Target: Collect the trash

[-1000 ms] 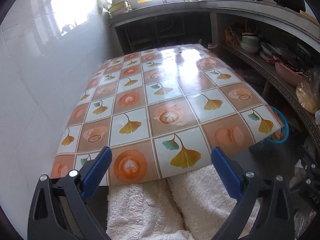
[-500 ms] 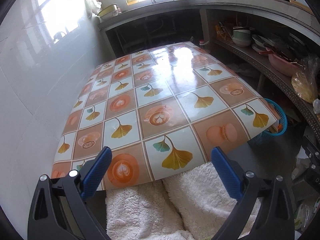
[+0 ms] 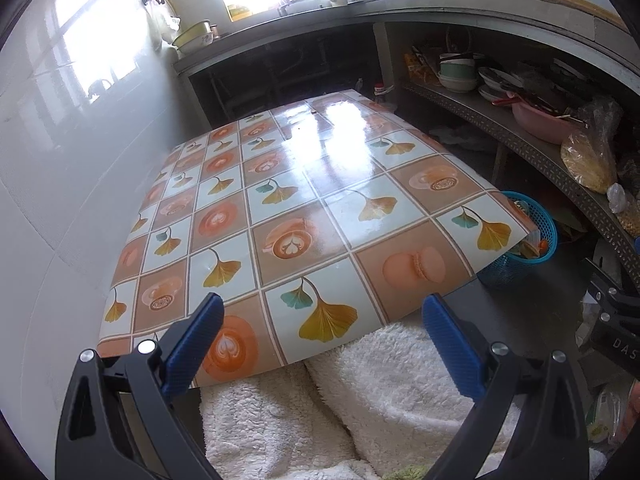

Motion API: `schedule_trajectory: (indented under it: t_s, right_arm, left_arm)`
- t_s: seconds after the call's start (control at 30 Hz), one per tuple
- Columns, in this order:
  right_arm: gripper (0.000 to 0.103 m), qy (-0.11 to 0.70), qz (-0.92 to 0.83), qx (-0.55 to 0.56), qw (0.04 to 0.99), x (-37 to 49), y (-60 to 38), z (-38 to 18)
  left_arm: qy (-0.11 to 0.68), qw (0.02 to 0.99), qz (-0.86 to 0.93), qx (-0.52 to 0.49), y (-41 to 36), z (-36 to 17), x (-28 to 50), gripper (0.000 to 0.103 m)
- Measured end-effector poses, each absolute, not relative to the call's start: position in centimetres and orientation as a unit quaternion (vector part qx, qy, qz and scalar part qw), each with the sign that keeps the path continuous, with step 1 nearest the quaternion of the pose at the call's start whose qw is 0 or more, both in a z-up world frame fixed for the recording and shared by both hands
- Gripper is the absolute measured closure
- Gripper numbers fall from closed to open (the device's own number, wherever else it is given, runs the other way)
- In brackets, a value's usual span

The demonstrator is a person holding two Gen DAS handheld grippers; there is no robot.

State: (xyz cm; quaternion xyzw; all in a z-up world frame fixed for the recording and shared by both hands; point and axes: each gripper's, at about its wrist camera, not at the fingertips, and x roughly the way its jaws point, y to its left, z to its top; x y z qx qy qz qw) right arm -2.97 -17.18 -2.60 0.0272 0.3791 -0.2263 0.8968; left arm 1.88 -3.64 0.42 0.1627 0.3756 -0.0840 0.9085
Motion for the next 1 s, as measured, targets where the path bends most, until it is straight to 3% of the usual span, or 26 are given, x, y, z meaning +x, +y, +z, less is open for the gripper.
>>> schedule_trajectory:
  t_s: [1.0]
  right_arm:
    - [0.008,0.369,-0.228,0.023,0.901,-3.05,-16.85,-2.01]
  left_arm:
    - [0.383,0.908,-0.082,0.147,-3.24,0.54,1.84,0.006]
